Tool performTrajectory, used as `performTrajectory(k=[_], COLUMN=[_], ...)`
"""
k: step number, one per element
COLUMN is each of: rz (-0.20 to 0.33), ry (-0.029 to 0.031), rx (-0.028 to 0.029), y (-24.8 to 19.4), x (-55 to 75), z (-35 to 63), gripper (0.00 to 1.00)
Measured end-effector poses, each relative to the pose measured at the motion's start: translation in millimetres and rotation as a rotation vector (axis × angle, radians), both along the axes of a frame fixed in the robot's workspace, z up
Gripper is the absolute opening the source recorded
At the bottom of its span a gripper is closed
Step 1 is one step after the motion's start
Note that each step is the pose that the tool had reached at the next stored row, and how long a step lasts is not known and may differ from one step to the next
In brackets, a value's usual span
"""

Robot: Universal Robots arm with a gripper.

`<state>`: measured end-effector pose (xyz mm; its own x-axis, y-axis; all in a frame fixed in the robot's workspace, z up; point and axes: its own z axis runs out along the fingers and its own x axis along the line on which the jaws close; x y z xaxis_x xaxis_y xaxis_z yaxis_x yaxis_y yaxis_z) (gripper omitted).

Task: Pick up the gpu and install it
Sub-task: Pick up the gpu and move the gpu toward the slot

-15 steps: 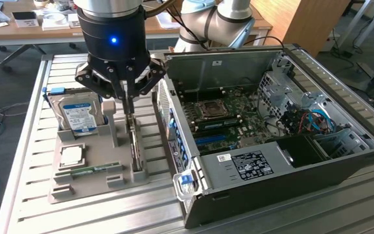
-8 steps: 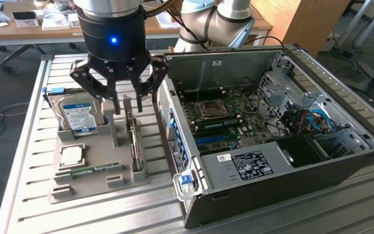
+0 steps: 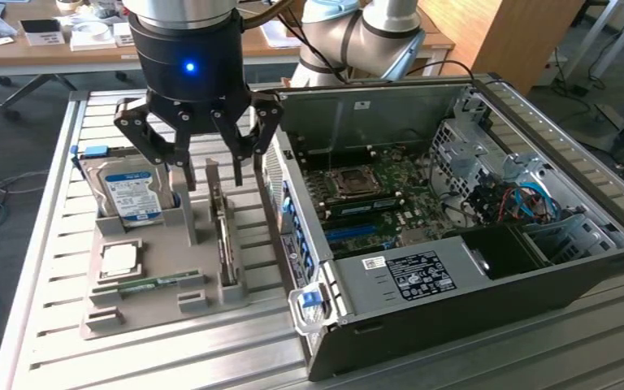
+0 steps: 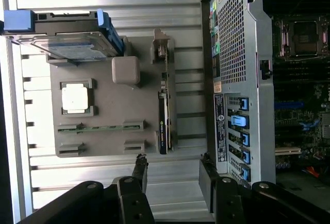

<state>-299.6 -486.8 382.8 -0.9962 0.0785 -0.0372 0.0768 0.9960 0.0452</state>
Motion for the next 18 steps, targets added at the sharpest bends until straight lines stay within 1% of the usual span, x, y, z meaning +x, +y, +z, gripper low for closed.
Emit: performTrajectory(k=[6,18], rz=[0.000,0.000], ry=[0.0000,0.0000], rx=[0.0000,-0.0001], y=[0.0,0.0], x=[0.0,0.0], z=[-1.2,-20.6], gripper=[0.53,0.53])
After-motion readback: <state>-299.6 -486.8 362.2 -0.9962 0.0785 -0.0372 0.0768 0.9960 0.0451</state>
